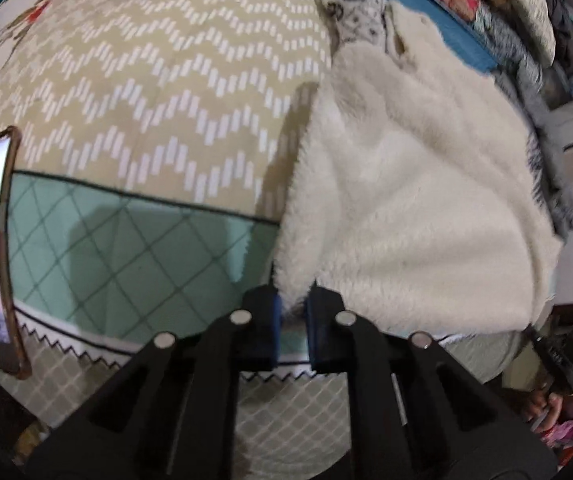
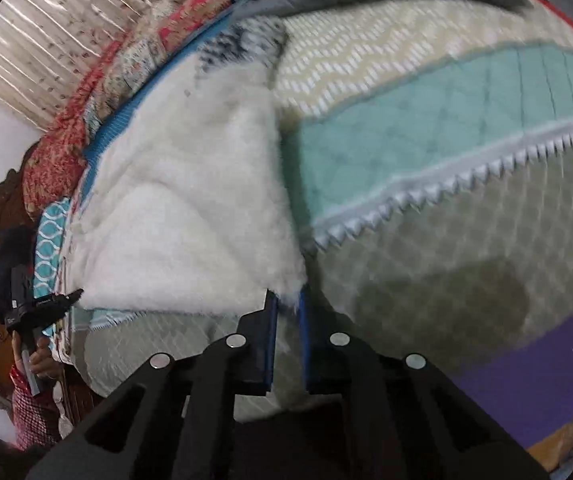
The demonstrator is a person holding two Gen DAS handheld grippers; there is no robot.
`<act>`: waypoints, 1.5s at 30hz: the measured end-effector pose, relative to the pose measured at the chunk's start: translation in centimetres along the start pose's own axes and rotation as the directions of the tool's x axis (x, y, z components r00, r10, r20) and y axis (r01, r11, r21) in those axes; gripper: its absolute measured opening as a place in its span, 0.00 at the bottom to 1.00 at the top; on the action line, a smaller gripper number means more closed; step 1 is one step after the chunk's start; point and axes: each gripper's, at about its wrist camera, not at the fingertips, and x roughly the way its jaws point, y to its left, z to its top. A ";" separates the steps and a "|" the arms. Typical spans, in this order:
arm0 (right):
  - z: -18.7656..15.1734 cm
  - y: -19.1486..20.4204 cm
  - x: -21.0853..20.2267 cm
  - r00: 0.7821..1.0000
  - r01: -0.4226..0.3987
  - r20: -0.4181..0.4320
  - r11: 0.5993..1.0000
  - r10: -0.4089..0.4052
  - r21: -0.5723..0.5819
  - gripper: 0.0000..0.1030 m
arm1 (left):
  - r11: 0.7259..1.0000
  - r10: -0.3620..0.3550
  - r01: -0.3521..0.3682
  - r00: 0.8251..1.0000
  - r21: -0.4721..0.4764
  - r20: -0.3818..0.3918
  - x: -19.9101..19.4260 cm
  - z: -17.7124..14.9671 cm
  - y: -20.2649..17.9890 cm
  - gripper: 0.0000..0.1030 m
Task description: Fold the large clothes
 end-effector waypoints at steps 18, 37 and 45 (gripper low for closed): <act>-0.5 1.0 1.4 0.948 -0.318 0.053 0.924 0.314 0.213 0.73 | 0.940 -0.274 0.269 0.962 -0.208 0.005 0.7 -2.9 1.0 0.67; -0.6 2.3 -5.4 0.979 -0.193 0.076 0.979 0.188 0.069 1.10 | 0.928 -0.333 0.341 0.940 -0.149 0.077 -5.8 -7.5 -0.3 0.08; -3.1 -3.9 -0.5 0.962 -0.268 0.030 0.912 0.272 0.309 0.98 | 0.948 -0.238 0.229 0.971 -0.221 -0.015 -0.1 -9.8 1.1 0.20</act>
